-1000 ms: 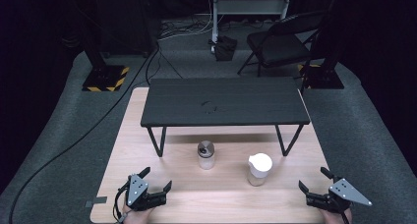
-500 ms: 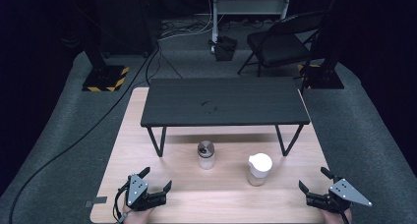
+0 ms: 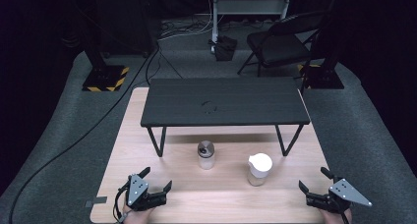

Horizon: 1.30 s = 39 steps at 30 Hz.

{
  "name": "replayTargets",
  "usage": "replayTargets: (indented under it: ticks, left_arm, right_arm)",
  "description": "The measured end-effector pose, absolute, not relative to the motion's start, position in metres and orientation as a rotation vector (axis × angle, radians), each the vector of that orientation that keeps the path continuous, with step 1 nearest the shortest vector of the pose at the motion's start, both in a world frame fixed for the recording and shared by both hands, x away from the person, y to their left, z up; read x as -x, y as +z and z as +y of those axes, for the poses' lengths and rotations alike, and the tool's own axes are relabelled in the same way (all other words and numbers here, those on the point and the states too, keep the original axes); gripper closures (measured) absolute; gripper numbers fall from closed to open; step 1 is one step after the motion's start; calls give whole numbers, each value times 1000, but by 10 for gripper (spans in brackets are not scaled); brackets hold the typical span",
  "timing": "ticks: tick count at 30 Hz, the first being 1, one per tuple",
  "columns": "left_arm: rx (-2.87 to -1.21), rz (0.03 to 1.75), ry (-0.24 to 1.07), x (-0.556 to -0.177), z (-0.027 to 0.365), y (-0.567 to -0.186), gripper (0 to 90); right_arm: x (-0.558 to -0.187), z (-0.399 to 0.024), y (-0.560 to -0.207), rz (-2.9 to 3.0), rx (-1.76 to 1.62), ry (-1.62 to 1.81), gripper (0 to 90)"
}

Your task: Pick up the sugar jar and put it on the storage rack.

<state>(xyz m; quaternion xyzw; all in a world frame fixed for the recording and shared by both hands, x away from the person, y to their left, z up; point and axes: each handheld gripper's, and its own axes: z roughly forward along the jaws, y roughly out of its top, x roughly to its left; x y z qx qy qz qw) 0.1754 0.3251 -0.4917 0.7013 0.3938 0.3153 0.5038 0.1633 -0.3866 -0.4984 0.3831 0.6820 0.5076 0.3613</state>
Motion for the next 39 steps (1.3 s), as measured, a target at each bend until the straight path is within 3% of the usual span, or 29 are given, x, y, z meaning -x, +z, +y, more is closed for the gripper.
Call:
replayTargets:
  ticks: [39]
  left_arm:
    - [-1732,885,681,-194,309,-489,44]
  right_arm:
    - [-163,-387,-499,1753,-987,1314,35]
